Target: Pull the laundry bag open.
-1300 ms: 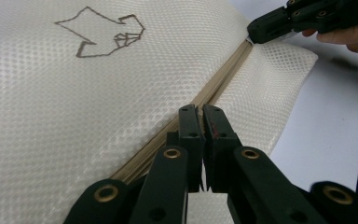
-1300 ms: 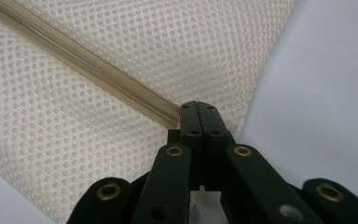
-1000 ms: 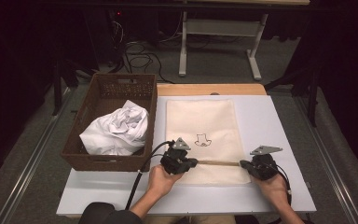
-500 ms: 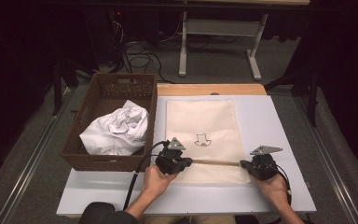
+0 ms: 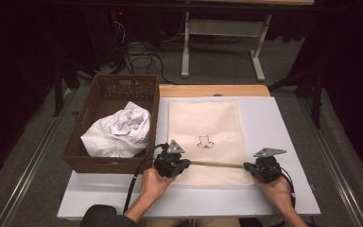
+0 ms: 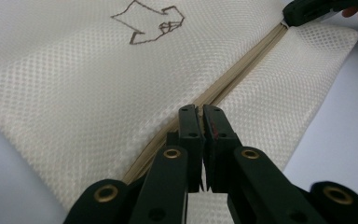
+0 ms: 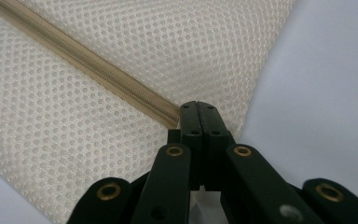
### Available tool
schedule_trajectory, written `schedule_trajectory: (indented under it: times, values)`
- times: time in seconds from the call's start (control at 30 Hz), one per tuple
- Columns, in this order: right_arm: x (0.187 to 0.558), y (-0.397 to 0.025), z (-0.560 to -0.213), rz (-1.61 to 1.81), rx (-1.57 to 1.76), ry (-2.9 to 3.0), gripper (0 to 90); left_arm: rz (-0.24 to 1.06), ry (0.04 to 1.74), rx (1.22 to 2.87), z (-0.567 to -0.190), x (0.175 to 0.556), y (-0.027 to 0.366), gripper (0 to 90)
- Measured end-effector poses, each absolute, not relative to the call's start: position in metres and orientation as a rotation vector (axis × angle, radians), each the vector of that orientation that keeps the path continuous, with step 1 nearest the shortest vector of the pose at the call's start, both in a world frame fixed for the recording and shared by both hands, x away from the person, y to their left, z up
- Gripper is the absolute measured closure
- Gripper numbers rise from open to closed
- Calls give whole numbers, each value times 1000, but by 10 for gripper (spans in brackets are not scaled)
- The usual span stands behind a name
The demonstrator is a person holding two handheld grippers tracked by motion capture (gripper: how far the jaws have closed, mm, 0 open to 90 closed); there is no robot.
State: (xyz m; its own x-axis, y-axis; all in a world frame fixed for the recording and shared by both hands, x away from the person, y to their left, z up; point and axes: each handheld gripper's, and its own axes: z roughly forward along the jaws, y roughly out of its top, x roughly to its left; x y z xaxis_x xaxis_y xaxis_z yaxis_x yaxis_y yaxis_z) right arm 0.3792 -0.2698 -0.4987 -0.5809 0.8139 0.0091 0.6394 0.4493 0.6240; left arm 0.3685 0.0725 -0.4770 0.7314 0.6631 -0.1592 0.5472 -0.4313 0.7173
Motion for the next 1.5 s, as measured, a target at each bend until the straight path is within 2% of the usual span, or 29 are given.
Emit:
schedule_trajectory:
  times: [1.17,1.5]
  values:
    - [378,-272,-500,875,1280,2398,900,310,986,2198,-481,357,102,867]
    - [378,-271,-499,876,1281,2389,900,385,1013,2244,-488,352,104,865]
